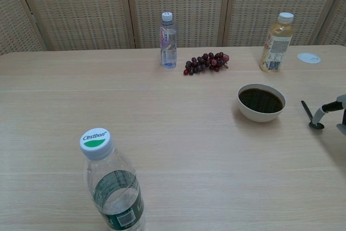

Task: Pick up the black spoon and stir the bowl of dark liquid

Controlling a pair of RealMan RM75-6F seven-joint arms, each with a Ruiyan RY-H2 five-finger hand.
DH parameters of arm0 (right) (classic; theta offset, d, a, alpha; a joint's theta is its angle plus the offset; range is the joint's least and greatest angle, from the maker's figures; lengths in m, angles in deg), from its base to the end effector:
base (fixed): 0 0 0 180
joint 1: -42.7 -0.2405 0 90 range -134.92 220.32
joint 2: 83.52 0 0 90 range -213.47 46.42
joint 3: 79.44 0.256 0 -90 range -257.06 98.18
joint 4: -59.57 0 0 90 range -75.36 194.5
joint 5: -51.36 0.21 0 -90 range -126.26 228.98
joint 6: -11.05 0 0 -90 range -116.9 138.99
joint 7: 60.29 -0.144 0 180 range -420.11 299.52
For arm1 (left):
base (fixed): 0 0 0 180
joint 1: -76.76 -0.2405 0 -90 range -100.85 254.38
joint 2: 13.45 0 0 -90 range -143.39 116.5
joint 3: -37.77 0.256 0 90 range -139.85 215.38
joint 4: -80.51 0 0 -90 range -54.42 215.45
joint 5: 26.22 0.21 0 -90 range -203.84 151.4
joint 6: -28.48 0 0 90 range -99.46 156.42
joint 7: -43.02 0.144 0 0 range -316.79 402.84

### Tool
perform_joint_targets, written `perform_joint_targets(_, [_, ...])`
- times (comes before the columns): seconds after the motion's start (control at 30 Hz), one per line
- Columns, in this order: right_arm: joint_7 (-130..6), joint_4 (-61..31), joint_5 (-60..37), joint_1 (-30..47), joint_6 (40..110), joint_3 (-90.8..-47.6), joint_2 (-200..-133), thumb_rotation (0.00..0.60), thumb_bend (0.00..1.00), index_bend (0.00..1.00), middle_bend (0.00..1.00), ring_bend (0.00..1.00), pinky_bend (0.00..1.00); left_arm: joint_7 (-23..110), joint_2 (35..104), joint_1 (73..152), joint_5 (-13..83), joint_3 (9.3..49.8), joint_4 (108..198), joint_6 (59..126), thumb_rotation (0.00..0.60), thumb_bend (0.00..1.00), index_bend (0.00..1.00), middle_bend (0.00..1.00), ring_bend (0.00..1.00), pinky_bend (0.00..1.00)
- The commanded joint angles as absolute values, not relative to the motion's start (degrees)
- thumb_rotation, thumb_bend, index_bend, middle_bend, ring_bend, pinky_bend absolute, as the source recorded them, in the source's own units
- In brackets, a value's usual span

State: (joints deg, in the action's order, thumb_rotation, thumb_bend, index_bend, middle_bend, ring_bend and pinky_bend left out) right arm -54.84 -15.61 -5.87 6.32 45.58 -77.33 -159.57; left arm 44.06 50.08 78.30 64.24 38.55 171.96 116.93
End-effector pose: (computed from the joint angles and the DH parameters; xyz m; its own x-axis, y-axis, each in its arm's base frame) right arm -0.3106 -0.3281 0.0381 0.3922 -0.6016 0.6959 -0.8896 -0.0556 0.4534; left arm -0.3155 0.1496 0.1586 0.4401 0.0287 0.8975 0.8978 -0.0326 -0.4392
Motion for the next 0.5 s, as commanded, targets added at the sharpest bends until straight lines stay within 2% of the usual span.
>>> perform_joint_targets(0.03, [-54.58, -13.99, -5.03, 5.87, 44.73, -77.52, -160.67, 0.600, 0.85, 0.25, 0.95, 1.00, 1.00, 43.89, 50.08, 78.18, 64.15, 38.54, 171.78, 117.08, 0.600, 0.26, 0.00, 0.00, 0.00, 0.00])
perform_joint_targets(0.5, [-54.59, -11.83, -3.50, 6.18, 43.84, -78.42, -161.38, 0.600, 0.85, 0.25, 0.95, 1.00, 1.00, 43.71, 50.25, 78.24, 64.25, 38.54, 171.59, 116.95, 0.600, 0.25, 0.00, 0.00, 0.00, 0.00])
